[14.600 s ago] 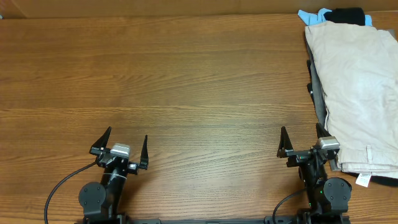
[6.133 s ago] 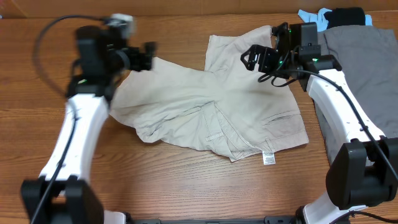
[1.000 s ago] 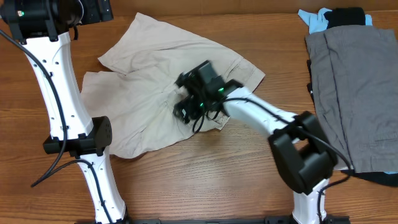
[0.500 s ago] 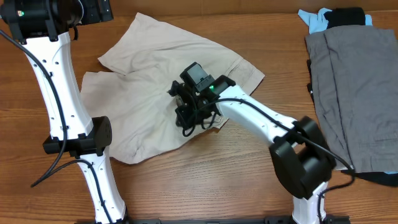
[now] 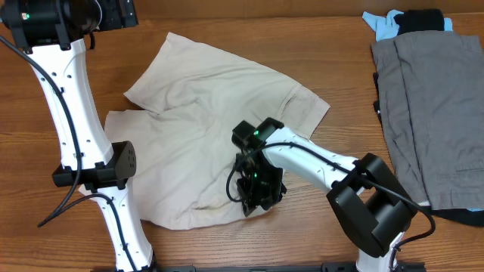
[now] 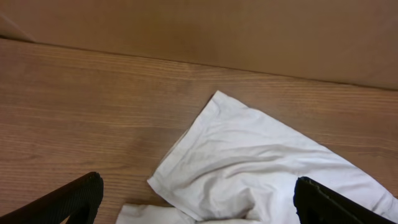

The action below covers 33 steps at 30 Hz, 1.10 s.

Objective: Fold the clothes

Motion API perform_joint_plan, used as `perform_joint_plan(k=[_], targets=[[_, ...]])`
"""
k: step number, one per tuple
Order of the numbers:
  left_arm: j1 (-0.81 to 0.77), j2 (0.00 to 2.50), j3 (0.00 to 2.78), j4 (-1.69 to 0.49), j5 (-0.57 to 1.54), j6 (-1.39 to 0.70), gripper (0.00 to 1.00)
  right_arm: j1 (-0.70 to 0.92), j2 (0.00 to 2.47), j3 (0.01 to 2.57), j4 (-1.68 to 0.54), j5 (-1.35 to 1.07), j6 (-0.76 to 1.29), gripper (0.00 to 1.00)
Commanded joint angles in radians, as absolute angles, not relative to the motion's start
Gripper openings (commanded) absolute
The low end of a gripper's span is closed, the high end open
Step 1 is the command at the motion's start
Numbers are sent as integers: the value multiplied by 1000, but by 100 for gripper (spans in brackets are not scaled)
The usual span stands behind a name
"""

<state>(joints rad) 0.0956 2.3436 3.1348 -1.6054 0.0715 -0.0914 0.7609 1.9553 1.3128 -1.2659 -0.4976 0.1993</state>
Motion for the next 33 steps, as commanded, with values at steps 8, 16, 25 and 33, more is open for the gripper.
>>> perform_joint_plan(k=[8,16,25,33], targets=[[91,2349,3142,-1603,78,-55,100,702,1702,1338,-1205,-419,345,50],[90,2349,3142,-1591,79,-48,100,609,1638,1327,-1036,-236,496,68],[91,2349,3141,-1597,79,-48,100,648,1790,1325,-866,-289,619,76],[91,2349,3137,-1597,79,-48,100,740,1794,1313,-904,-259,622,49]])
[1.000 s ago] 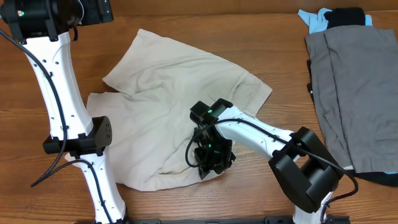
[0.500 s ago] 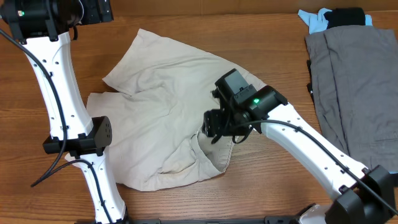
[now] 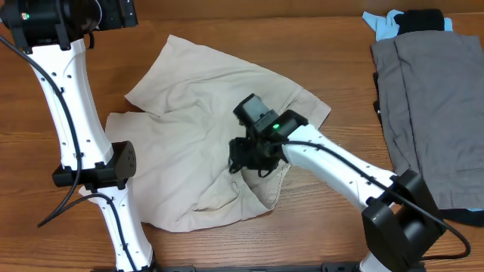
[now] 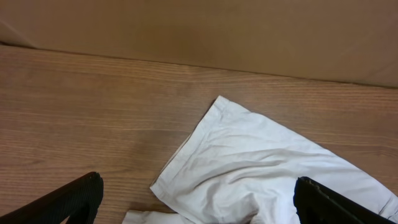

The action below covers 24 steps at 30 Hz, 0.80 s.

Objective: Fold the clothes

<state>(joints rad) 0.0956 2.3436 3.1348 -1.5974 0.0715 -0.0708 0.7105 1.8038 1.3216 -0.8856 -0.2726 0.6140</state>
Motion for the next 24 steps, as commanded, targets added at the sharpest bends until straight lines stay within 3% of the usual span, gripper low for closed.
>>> perform_joint_plan(k=[1,4,5,11,18,24], targets=[[91,2349,3137,-1597,79,-48,100,751,1794,1307,-912,-250,623,44],[91,2349,3137,-1600,79,-48,100,778,1794,1292,-981,-182,664,21],[91,2349,3137,-1602,79,-48,100,781,1794,1288,-1043,-145,705,4],[91,2350,3137,-1613,79,-48,100,781,1794,1247,-1227,-101,760,4],[91,2351,3136,-1630,79,-48,100,806,1794,1103,-1256,-181,793,4],[90,2351,3118,-1626,79,-47,100,829,1711,1115,-1223,-172,777,36]])
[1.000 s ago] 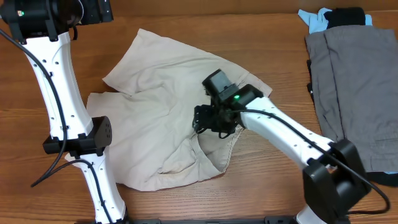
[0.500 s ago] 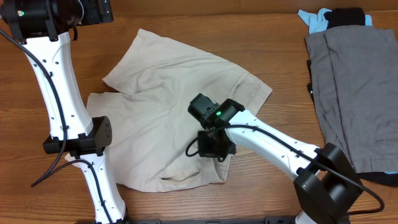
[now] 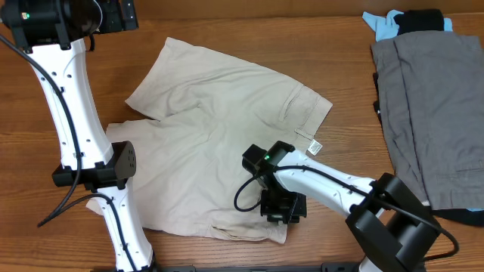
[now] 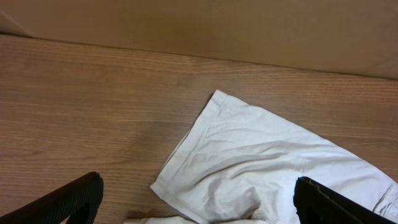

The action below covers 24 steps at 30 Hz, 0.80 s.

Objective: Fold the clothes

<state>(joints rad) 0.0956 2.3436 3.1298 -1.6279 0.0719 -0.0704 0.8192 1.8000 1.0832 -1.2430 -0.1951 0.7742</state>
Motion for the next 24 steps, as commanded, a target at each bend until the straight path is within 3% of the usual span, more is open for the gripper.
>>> perform_joint_plan(k=[1,4,7,17,24], targets=[[90,2351,3112,-1625,79,-47,100,829,1681,1134,-1225,-152,777,47],[89,2351,3087,-1617,79,-44,100,794,1574,1196,-1230,-97,744,75],[84,2351,3058,-1599,84,-44,99,607,1459,1258,-1200,-17,614,86],[83,2351,3058,-1573,125,-44,100,106,1636,1259,-852,-212,308,84],[58,2351,3057,-1556,128,-43,100,83,1804,1259,-679,-219,303,80]])
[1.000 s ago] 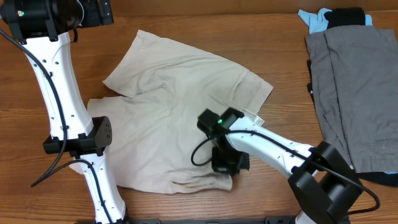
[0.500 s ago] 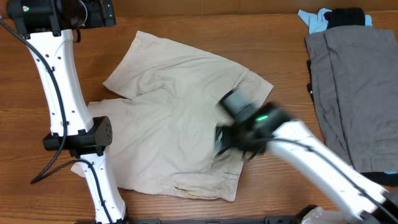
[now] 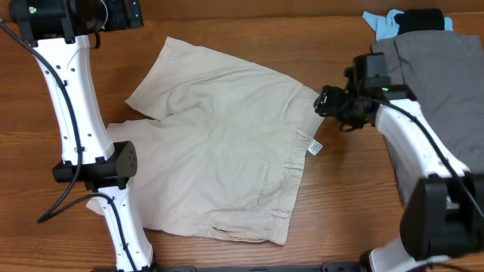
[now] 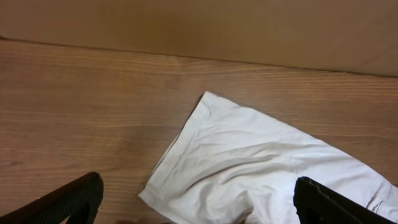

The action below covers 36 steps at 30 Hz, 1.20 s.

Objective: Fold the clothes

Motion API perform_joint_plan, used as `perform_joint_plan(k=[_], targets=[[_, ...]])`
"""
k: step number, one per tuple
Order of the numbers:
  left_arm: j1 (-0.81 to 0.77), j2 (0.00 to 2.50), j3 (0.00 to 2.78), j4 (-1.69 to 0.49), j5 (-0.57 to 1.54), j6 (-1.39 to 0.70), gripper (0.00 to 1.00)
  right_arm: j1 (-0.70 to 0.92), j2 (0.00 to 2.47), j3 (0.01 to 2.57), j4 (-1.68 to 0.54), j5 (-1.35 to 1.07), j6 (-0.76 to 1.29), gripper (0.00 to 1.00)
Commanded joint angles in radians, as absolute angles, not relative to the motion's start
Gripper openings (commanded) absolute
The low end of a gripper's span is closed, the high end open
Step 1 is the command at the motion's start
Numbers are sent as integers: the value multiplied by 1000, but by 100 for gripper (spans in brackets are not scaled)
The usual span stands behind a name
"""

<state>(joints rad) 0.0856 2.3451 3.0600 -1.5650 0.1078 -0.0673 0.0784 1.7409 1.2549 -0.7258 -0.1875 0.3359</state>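
Beige shorts (image 3: 219,136) lie spread out in the middle of the table, with the waistband to the right and a white tag (image 3: 314,147) sticking out of it. My right gripper (image 3: 328,102) is at the shorts' far right waistband corner. The overhead view does not show whether its fingers hold the cloth. My left gripper (image 4: 196,208) hangs high at the table's back left, open wide. One leg hem (image 4: 186,155) of the shorts lies below it, untouched.
A grey garment (image 3: 435,106) lies flat along the right edge of the table. A blue cloth (image 3: 382,23) and a black one (image 3: 420,19) sit behind it. A brown wall (image 4: 199,25) bounds the table's far side. The left arm's base (image 3: 113,166) stands beside the shorts' left side.
My right gripper has moved from the shorts' near waistband end, close to the front edge, to their far right corner. The waistband now lies straighter. The left gripper has hardly moved.
First my right gripper was down on a bunched part of the shorts near their near right side. Then it was over the middle with the cloth folded up. Then the shorts lay spread with the gripper at the near waistband end, and now it is at the far corner.
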Motion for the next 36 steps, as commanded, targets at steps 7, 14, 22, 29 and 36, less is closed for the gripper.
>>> perform_joint_plan(k=[7,14,22,29,36], targets=[[-7,2351,3040,-1526,123,-22,100,83,1937,1259,-574,-200,309,71],[-53,2351,2966,-1494,123,-22,100,91,2016,1259,-511,-204,319,57],[-69,2351,2857,-1441,123,-22,100,91,2025,1258,-424,-204,364,17],[-72,2351,2829,-1425,123,-22,100,91,2026,1258,-292,-199,366,4],[-72,2351,2829,-1393,123,-22,100,85,2026,1259,-138,-181,316,4]])
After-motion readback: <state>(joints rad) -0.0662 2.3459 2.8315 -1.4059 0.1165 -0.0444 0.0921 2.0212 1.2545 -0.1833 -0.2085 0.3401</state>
